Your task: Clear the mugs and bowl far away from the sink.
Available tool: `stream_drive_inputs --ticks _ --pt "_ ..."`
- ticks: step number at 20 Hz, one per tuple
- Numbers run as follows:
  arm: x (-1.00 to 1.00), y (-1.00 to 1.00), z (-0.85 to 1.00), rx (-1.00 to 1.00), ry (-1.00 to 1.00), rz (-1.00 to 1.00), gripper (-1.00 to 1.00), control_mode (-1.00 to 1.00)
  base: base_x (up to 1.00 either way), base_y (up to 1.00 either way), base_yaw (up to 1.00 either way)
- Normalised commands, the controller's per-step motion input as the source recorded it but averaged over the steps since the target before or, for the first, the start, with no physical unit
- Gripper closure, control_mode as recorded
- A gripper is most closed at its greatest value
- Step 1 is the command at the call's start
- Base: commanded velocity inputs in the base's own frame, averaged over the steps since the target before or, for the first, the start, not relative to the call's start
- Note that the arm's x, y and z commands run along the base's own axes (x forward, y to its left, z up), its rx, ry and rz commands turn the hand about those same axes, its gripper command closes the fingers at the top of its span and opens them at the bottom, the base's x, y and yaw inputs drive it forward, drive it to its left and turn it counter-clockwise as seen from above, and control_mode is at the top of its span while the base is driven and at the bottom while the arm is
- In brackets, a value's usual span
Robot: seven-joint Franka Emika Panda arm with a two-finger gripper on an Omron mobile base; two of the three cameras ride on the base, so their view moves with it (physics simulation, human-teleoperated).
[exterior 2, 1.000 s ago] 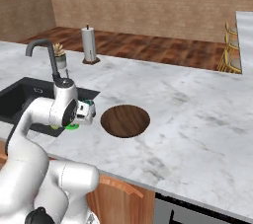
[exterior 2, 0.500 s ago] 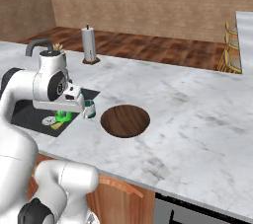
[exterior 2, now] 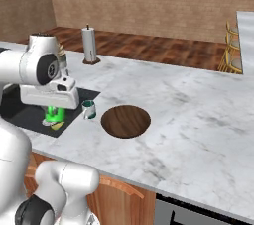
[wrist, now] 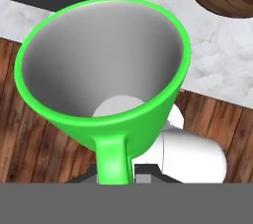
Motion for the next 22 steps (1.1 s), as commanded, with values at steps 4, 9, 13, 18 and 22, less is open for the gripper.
stream_drive_inputs --ticks 4,9,13,18,22 --pt "-0.4 -0.19 0.0 0.0 -0.05 0.0 1.0 -1.0 0.0 0.0 0.0" --pt "-0.47 -0.13 -0.01 0.0 -0.01 0.0 1.0 -1.0 0.0 0.0 0.0" --pt "-0.21 -0.01 0.23 0.0 -0.12 0.0 1.0 -1.0 0.0 0.0 0.0" --pt "-0.32 -0.01 0.48 0.0 -0.16 -0.02 1.0 -1.0 0.0 0.0 0.0" --pt "-0.29 0.0 0.49 0.0 -0.18 -0.03 1.0 -1.0 0.0 0.0 0.0"
